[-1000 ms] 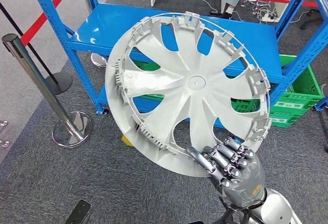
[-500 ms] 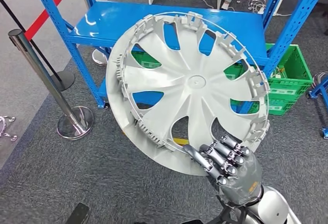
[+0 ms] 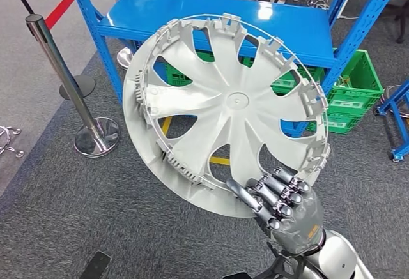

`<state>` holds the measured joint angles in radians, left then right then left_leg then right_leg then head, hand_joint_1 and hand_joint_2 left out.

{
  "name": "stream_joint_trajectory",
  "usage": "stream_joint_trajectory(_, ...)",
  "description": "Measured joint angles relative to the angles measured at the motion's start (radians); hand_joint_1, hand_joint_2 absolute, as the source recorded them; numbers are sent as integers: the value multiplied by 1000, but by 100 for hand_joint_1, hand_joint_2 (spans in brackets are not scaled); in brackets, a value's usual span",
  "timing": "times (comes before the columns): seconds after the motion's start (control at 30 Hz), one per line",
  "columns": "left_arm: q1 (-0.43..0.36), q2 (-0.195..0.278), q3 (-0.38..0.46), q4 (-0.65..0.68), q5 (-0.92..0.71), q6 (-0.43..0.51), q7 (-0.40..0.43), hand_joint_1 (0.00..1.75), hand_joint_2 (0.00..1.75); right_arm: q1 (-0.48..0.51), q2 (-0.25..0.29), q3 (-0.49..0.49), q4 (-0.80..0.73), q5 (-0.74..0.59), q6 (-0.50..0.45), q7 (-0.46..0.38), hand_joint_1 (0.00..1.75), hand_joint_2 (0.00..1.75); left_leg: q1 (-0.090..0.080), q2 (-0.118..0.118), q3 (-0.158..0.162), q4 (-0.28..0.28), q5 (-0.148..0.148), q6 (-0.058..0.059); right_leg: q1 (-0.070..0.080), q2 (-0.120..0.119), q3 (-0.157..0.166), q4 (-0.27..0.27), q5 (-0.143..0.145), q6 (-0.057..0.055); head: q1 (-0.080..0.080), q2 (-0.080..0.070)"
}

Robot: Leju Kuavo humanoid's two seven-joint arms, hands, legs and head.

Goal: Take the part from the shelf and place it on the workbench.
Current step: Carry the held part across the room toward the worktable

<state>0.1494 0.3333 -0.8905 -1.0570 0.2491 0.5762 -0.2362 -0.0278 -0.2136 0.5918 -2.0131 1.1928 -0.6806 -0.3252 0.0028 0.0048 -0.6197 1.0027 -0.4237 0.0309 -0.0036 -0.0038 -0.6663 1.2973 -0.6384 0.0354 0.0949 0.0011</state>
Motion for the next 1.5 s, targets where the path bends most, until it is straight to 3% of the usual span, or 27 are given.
stream_joint_trajectory(0.03,0,-3,0,3,-4,3,-13,0,0,0,0,0,0,2,0,1,175,175,0,0,-18,1,14,-2,0,0,26,-3,34,0,0,0)
stream_joint_trajectory(0.1,1,-10,0,9,-1,3,-30,0,0,-1,0,1,0,4,0,2,175,175,-1,-1,-47,3,40,-8,0,0,125,-107,81,-3,0,0)
stream_joint_trajectory(0.17,2,-14,-1,12,3,2,-39,0,0,-3,0,1,0,5,0,4,175,175,-4,-1,-63,5,66,-16,2,1,241,-273,58,-9,-2,0)
stream_joint_trajectory(0.2,2,-15,-1,14,3,1,-42,0,0,-4,1,1,0,6,0,5,175,175,-4,-1,-67,4,80,-20,4,2,274,-327,41,-12,-2,0)
stream_joint_trajectory(0.23,2,-16,-1,16,4,1,-44,0,0,-4,1,1,0,6,0,6,175,175,-4,-1,-70,1,93,-25,5,3,281,-351,36,-15,-4,0)
stream_joint_trajectory(0.27,2,-17,-1,18,5,0,-44,0,0,-3,1,1,1,7,0,6,175,175,-3,-2,-72,-2,101,-30,4,2,271,-349,44,-20,-4,0)
stream_joint_trajectory(0.3,4,-17,-2,20,6,-1,-44,0,0,-4,1,1,1,8,0,7,175,175,-2,-2,-77,3,89,-36,3,0,260,-346,54,-26,-5,0)
stream_joint_trajectory(0.37,6,-19,-3,24,9,-2,-44,0,0,-4,2,1,1,10,0,7,175,175,1,-3,-92,68,-1,-47,0,-5,234,-344,79,-41,-8,0)
stream_joint_trajectory(0.43,6,-21,-4,27,11,-3,-45,0,0,-4,2,1,1,10,0,9,175,175,3,-3,-107,198,-110,-54,1,-7,205,-336,103,-47,-11,0)
stream_joint_trajectory(0.47,5,-22,-4,28,11,-4,-44,0,0,-4,2,1,2,11,0,9,175,175,3,-3,-109,258,-131,-56,2,-8,188,-330,115,-47,-12,0)
stream_joint_trajectory(0.53,3,-23,-5,30,12,-6,-43,0,0,-4,2,2,2,12,0,12,175,175,5,-3,-84,303,-101,-56,2,-10,147,-311,134,-45,-14,0)
stream_joint_trajectory(0.57,3,-23,-5,31,13,-6,-42,0,0,-4,2,2,2,13,0,13,175,175,5,-3,-50,276,-73,-54,1,-10,125,-299,142,-43,-14,0)
stream_joint_trajectory(0.63,2,-23,-5,31,14,-8,-41,0,0,-5,2,2,2,13,0,16,175,175,5,-6,48,148,-67,-48,3,-9,89,-279,154,-36,-14,0)
stream_joint_trajectory(0.7,-1,-23,-5,31,16,-12,-41,0,0,-7,3,3,2,13,0,17,175,175,1,-8,111,40,-103,-40,5,-9,68,-269,167,-26,-14,0)
stream_joint_trajectory(0.77,0,-23,-6,31,19,-16,-41,0,0,-8,3,3,2,13,-1,18,175,175,-1,-8,112,11,-106,-27,4,-9,54,-268,181,-15,-15,0)
stream_joint_trajectory(0.83,2,-23,-6,31,20,-19,-41,0,0,-8,3,4,2,12,-1,19,175,175,1,-4,95,6,-87,-10,2,-5,30,-243,159,-5,-14,0)
stream_joint_trajectory(0.9,2,-23,-6,32,21,-22,-43,0,0,-8,3,4,2,12,-1,19,175,175,1,-2,75,4,-68,2,1,-1,-11,-144,86,1,-14,0)
stream_joint_trajectory(0.97,2,-23,-6,32,25,-30,-47,0,0,-8,3,6,3,11,-1,19,175,175,-2,-2,53,5,-50,6,1,0,-47,-19,20,3,-14,0)
stream_joint_trajectory(1.0,2,-23,-6,33,27,-35,-51,0,0,-8,3,6,3,11,-1,19,175,175,-4,-2,43,6,-42,6,1,0,-45,5,11,3,-14,0)
stream_joint_trajectory(1.03,2,-23,-6,33,29,-38,-54,0,0,-8,3,7,3,11,-1,19,175,175,-6,-2,34,6,-35,6,1,0,-23,-9,19,1,-14,0)
stream_joint_trajectory(1.13,2,-24,-6,35,28,-37,-60,0,0,-11,3,10,3,10,-1,20,175,175,-12,-2,18,9,-19,0,4,-1,121,-218,80,-12,-14,0)
stream_joint_trajectory(1.2,1,-24,-6,36,24,-34,-61,0,0,-15,3,11,3,10,-1,20,175,175,-14,-2,9,11,-8,-9,7,0,170,-301,92,-19,-15,0)
stream_joint_trajectory(1.3,0,-25,-8,37,22,-32,-60,0,0,-17,3,12,3,10,-1,19,175,175,-12,-2,2,13,2,-27,7,0,163,-308,108,-31,-15,0)
stream_joint_trajectory(1.33,0,-24,-8,37,23,-35,-60,0,0,-18,3,13,3,10,-1,19,175,175,-12,-2,-3,24,-10,-34,4,-1,159,-311,115,-36,-16,0)
stream_joint_trajectory(1.4,1,-23,-9,38,31,-42,-60,0,0,-20,4,14,3,10,-1,19,175,175,-7,-3,-34,104,-74,-47,0,-4,152,-315,129,-44,-20,0)
stream_joint_trajectory(1.47,1,-21,-10,38,35,-47,-60,0,0,-20,4,15,3,11,-1,19,175,175,0,-3,-79,238,-146,-58,0,-5,138,-313,140,-47,-23,0)
stream_joint_trajectory(1.5,1,-21,-11,38,34,-46,-59,0,0,-20,4,15,3,11,-1,19,175,175,3,-3,-89,281,-161,-62,0,-6,132,-311,143,-47,-23,0)
